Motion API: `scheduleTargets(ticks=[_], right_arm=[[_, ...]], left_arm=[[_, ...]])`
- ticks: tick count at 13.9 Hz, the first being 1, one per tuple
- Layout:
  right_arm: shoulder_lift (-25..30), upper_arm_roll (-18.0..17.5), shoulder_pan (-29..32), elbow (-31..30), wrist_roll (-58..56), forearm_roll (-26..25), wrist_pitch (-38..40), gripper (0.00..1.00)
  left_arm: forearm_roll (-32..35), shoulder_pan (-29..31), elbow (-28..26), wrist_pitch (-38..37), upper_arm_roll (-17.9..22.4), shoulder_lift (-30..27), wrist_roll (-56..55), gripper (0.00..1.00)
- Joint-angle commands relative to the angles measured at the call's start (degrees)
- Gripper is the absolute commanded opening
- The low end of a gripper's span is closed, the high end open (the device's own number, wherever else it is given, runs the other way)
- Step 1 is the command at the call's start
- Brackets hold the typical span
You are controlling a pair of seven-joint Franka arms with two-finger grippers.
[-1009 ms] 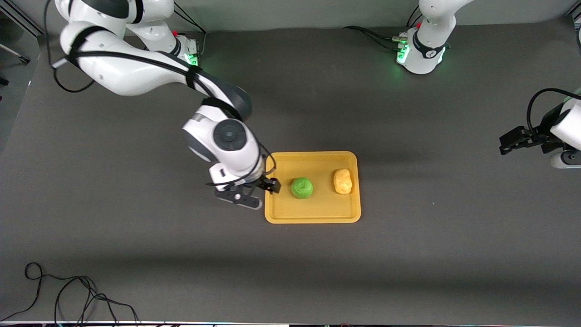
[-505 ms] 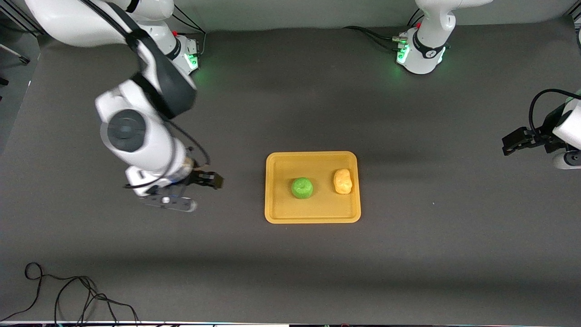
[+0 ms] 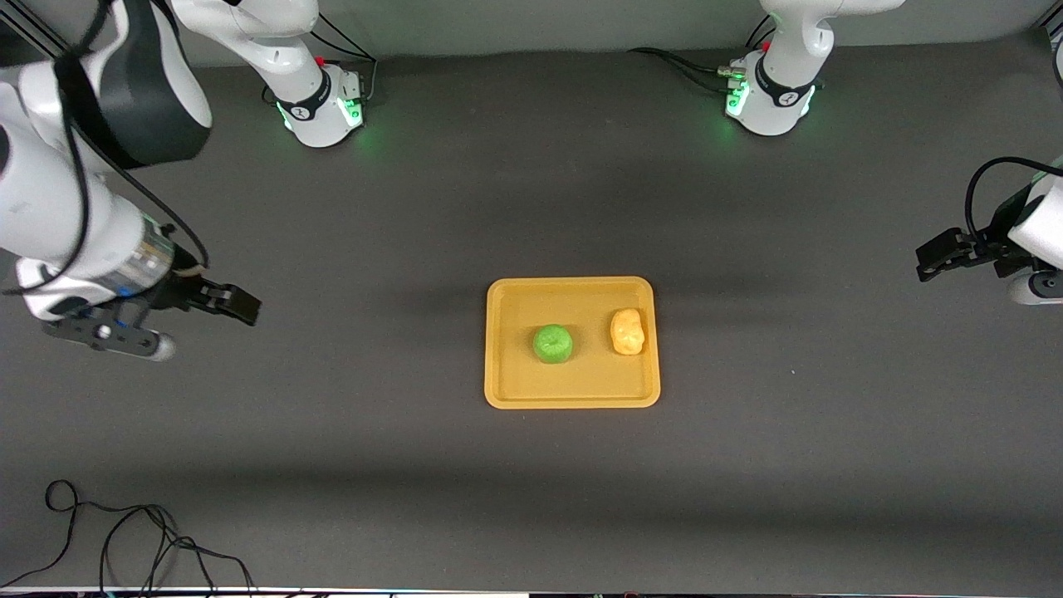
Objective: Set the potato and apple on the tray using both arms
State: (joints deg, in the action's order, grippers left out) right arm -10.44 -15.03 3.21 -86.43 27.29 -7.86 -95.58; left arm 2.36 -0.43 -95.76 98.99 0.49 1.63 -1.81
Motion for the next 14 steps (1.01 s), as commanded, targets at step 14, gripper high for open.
scheduleTargets(ticks=[14], right_arm=[[6.22,13.45,-4.26,-3.12,-12.92,10.23,1.63,1.00]], left_arm=[[-1.40,-1.50,-1.89,-1.43,0.13,-2.86,1.11,1.00]])
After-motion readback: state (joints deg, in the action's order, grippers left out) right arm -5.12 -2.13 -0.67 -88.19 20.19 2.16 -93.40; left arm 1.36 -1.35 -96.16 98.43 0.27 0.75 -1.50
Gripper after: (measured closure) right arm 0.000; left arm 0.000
